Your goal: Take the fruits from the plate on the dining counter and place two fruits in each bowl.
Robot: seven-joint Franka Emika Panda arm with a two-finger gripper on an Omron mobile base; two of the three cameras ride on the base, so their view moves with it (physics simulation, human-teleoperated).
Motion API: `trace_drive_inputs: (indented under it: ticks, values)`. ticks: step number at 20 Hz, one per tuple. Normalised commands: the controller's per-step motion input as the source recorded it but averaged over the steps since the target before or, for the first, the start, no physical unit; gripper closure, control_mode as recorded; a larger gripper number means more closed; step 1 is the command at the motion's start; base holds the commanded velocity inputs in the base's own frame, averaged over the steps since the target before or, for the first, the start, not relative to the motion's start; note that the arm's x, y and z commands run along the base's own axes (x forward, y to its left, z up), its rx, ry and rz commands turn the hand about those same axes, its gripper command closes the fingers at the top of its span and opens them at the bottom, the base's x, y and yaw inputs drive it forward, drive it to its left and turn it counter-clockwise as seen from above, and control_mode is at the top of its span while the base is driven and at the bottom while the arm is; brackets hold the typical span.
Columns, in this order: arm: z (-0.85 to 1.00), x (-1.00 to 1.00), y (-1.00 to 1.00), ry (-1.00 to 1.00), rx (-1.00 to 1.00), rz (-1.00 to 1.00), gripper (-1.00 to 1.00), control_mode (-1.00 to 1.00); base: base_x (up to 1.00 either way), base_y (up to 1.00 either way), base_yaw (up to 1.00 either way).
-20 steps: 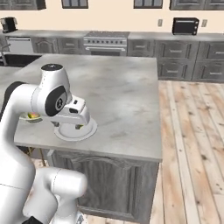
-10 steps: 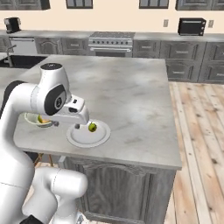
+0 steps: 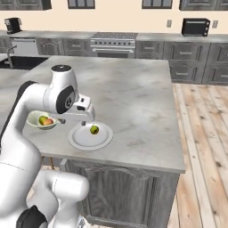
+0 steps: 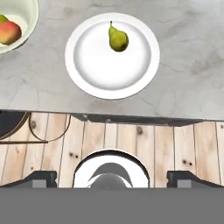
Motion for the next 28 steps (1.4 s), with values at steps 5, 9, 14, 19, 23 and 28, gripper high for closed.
trace_drive_inputs:
  ticks: [5, 9, 14, 19, 23, 28]
  values:
    - [-0.52, 0.98, 0.05, 0.07, 0.01, 0.14, -1.0, -1.0, 0.0, 0.0, 0.0]
    - [-0.71, 0.9, 0.01, 0.08, 0.0, 0.03, -1.0, -1.0, 0.0, 0.0, 0.0]
    - [-0.67, 0.7, 0.03, 0.18, 0.0, 0.02, -1.0, -1.0, 0.0, 0.0, 0.0]
    - [-0.41, 0.66, 0.04, 0.21, 0.0, 0.0, -1.0, -1.0, 0.0, 0.0, 0.0]
    - [-0.25, 0.69, 0.01, 0.2, 0.0, 0.0, -1.0, -1.0, 0.0, 0.0, 0.0]
    - [-0.34, 0.6, 0.0, 0.17, 0.0, 0.0, -1.0, -1.0, 0.0, 0.0, 0.0]
